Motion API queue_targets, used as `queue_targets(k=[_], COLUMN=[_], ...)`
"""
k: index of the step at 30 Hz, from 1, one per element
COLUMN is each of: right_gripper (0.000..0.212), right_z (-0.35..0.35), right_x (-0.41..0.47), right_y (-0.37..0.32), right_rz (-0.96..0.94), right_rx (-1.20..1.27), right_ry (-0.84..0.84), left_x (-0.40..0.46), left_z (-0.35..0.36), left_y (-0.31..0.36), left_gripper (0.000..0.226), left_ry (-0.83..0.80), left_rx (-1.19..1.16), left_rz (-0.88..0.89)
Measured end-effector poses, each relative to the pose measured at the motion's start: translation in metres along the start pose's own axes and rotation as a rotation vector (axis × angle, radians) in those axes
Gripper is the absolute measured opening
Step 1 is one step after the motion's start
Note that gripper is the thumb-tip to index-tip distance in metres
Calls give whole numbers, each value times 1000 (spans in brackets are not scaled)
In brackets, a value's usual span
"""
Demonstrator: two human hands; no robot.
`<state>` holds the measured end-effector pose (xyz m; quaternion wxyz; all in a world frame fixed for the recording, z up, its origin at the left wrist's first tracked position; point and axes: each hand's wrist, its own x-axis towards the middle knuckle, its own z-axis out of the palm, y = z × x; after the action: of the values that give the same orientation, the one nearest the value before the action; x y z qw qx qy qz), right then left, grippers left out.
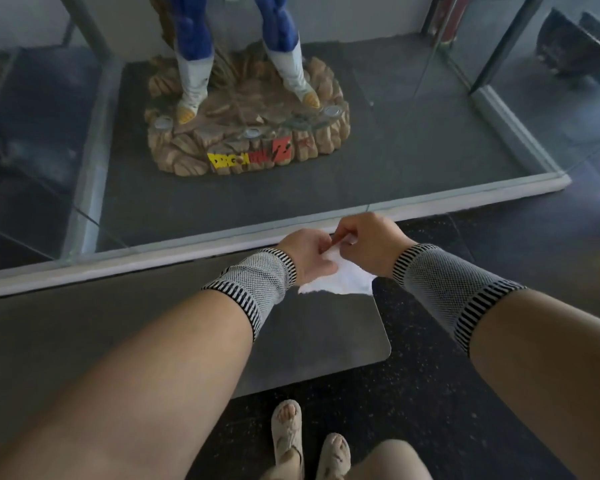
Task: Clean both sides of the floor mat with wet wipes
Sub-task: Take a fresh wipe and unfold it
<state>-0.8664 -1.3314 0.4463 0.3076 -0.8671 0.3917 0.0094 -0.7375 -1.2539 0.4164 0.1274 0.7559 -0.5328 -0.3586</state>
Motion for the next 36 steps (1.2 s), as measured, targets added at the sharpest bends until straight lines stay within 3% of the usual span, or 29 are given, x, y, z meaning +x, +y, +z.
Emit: queue_targets(k=[2, 4, 6, 8, 11, 13, 15, 18, 20, 23, 26, 29, 33, 36], right_gripper=[16, 18, 28, 30, 47, 66, 71, 40, 21, 11, 32, 55, 56, 50], right_z=[-7, -12, -16, -18, -21, -23, -32, -52, -60, -60, -51, -40, -29, -23], right_x=[6, 12, 16, 22, 31, 38, 46, 54, 61, 71, 75, 77, 76, 75], right_y=[11, 25, 42, 61, 97, 126, 151, 184, 205, 230, 241, 247, 251, 252], right_rz=[22, 68, 189, 358, 623, 661, 620, 572, 558, 489, 432, 382, 390, 300], right_rx=[84, 193, 348, 595, 1104, 1345, 1430, 1413, 1267, 1082, 1061, 934, 885, 716], right_ry=[32, 152, 277, 310, 97, -122, -298, -342, -323, -316, -314, -281, -290, -296], left_x=[9, 18, 29, 44, 70, 87, 100, 116, 123, 129, 128, 126, 121, 119], left_z=[0, 0, 1, 6, 19, 29, 43, 68, 88, 116, 131, 145, 158, 166], left_y=[9, 18, 26, 33, 52, 67, 83, 111, 121, 123, 115, 105, 98, 94], left_gripper=[18, 21, 35, 28, 35, 41, 39, 35, 32, 28, 41, 58, 55, 52], left_ry=[-68, -124, -76, 17, 81, 143, 216, 274, 312, 419, 543, 558, 537, 560], left_rx=[-82, -361, -638, -796, -1111, -1234, -1378, -1513, -1511, -1432, -1380, -1300, -1287, -1294], left_rz=[-25, -71, -127, -188, -359, -449, -536, -651, -672, -670, -729, -739, -709, -716])
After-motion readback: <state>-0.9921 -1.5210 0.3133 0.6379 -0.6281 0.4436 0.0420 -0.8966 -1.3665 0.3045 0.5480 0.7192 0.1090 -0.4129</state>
